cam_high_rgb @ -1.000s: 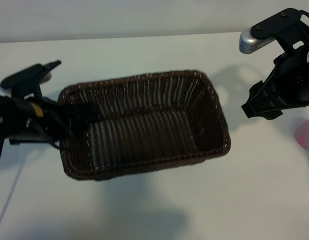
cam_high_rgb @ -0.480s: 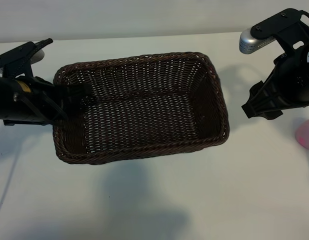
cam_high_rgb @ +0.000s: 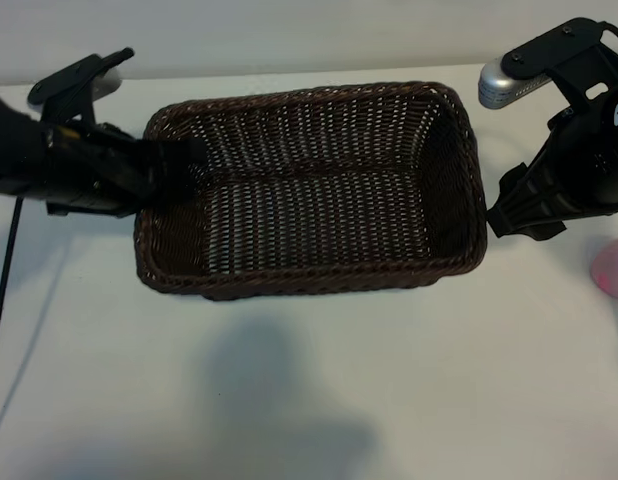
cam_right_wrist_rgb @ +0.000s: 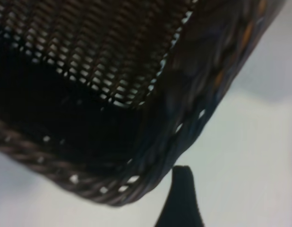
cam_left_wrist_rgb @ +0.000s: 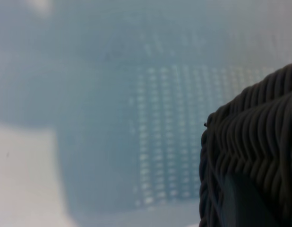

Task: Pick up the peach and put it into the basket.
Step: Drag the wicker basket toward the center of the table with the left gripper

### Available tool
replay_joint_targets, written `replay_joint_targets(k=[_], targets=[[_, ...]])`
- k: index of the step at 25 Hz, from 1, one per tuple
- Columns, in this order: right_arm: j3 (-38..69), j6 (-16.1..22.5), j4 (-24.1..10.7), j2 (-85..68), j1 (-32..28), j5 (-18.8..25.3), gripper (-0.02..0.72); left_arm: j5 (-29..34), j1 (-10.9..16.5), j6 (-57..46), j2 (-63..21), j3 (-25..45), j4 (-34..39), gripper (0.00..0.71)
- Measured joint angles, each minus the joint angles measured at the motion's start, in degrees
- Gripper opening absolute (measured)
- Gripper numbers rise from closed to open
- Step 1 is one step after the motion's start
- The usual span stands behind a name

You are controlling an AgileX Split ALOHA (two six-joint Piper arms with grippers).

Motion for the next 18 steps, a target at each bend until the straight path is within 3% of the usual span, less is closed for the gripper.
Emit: replay_joint_targets(k=[18], targets=[[0.00, 0.00, 0.00, 0.00, 0.00, 0.05, 0.559, 1.89, 0.00, 1.82, 13.58, -10.94, -0.06, 0.157]])
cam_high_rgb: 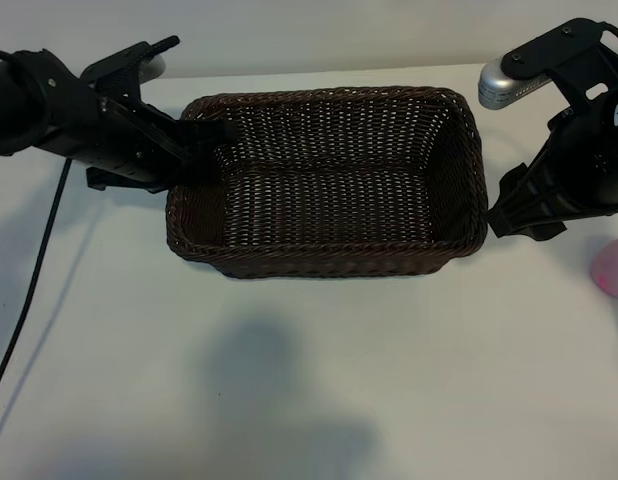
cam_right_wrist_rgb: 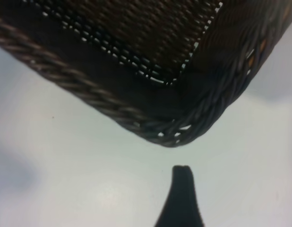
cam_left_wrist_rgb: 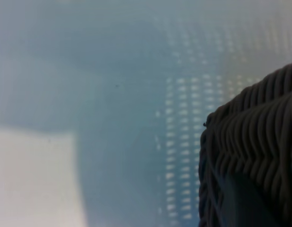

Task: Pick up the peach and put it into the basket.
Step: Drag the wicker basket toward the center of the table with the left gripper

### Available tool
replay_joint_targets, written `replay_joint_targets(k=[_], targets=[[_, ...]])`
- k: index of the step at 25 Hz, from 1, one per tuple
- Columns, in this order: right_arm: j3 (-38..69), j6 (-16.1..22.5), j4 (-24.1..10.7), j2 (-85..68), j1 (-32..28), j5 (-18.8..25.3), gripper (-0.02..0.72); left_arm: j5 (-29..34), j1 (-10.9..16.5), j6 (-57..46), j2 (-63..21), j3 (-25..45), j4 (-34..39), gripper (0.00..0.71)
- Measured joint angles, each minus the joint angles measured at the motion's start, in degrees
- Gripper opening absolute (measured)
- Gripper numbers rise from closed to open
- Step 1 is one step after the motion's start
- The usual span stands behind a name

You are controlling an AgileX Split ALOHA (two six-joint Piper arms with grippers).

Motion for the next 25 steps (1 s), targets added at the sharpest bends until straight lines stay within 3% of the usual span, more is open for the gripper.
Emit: replay_joint_targets(k=[25], targets=[[0.00, 0.00, 0.00, 0.00, 0.00, 0.05, 0.559, -1.22, -0.45, 4.27, 4.98, -0.56, -3.96, 0.157]])
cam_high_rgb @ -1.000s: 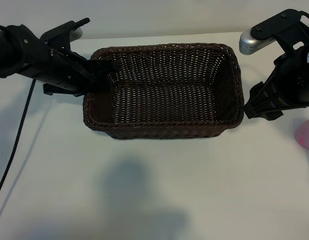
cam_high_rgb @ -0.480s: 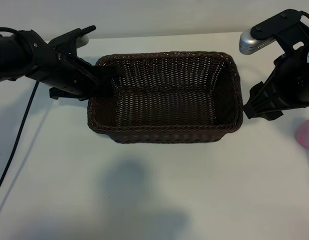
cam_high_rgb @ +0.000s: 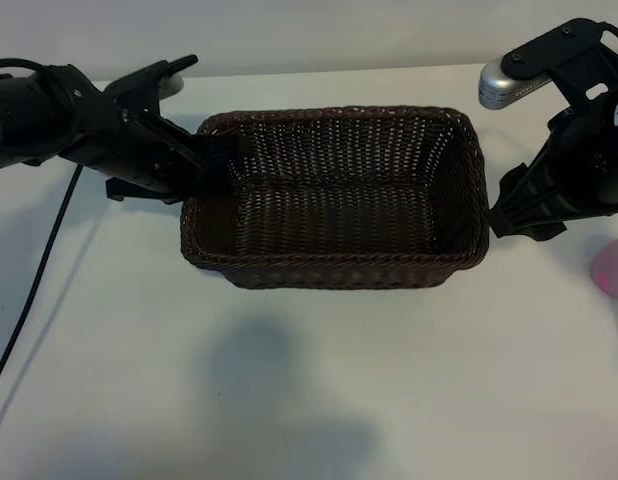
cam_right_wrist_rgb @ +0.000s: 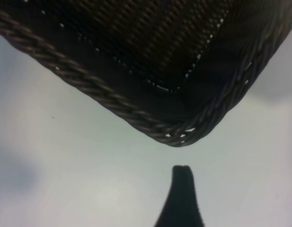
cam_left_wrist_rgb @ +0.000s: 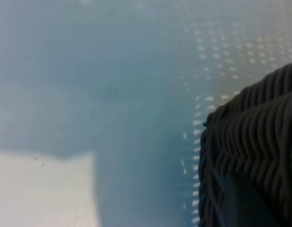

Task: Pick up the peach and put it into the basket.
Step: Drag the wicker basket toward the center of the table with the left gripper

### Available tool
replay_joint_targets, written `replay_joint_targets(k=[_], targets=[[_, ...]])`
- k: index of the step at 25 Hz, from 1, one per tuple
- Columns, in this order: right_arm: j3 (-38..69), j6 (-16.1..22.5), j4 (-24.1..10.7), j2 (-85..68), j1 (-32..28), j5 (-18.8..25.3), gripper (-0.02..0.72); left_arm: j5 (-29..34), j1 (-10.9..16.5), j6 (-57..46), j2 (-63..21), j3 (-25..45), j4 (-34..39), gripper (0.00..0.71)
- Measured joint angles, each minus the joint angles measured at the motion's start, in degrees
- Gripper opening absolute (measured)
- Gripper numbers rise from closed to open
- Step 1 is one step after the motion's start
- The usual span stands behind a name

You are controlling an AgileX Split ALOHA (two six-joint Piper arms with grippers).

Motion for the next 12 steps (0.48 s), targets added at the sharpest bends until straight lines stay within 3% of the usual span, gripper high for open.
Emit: replay_joint_targets(k=[12], targets=[[0.00, 0.00, 0.00, 0.00, 0.00, 0.05, 0.559, -0.87, -0.92, 0.28, 2.30, -0.28, -0.64, 0.157]])
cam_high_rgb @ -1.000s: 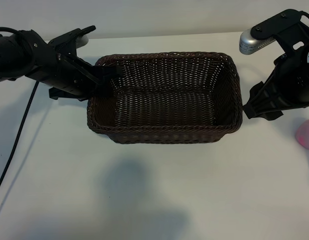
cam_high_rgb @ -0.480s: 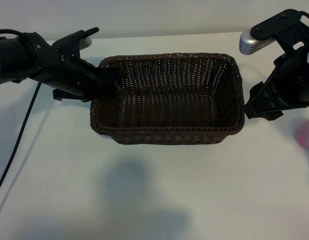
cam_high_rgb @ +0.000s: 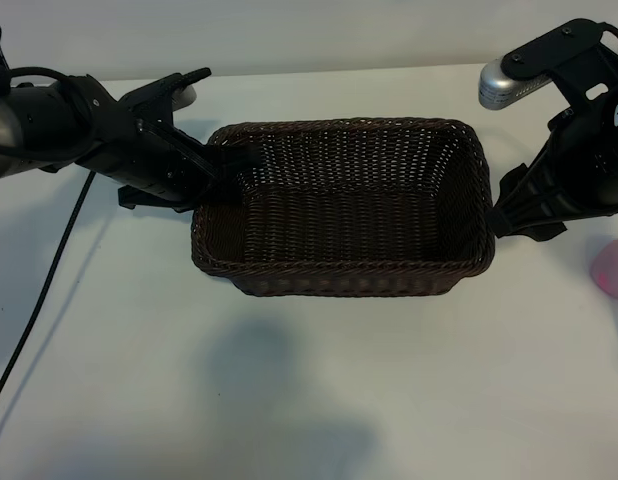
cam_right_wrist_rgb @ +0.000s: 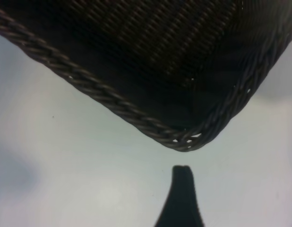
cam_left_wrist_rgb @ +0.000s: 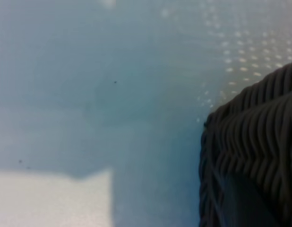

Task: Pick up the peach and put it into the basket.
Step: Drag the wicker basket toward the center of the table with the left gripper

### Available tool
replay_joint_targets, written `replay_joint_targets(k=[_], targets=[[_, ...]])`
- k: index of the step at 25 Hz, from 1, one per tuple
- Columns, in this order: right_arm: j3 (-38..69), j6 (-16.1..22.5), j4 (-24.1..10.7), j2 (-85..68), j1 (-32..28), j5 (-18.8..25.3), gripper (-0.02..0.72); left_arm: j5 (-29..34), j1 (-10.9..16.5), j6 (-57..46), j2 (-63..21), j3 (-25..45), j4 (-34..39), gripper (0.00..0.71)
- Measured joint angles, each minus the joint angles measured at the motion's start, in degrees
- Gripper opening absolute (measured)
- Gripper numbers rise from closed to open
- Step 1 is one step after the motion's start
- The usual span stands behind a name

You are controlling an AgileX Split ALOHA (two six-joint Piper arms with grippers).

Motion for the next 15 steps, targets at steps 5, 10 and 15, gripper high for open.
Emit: replay_joint_targets(k=[5, 10, 15], targets=[[0.00, 0.00, 0.00, 0.00, 0.00, 0.00, 0.559, -0.24, 0.00, 0.04, 0.07, 0.00, -0.13, 0.157], [0.00, 0.00, 0.00, 0.00, 0.00, 0.00, 0.559, -0.77, 0.00, -0.02, 0.14, 0.00, -0.17, 0.157], [0.00, 0.00, 0.00, 0.00, 0.00, 0.00, 0.559, -0.90, 0.00, -0.07, 0.14, 0.00, -0.51, 0.185]])
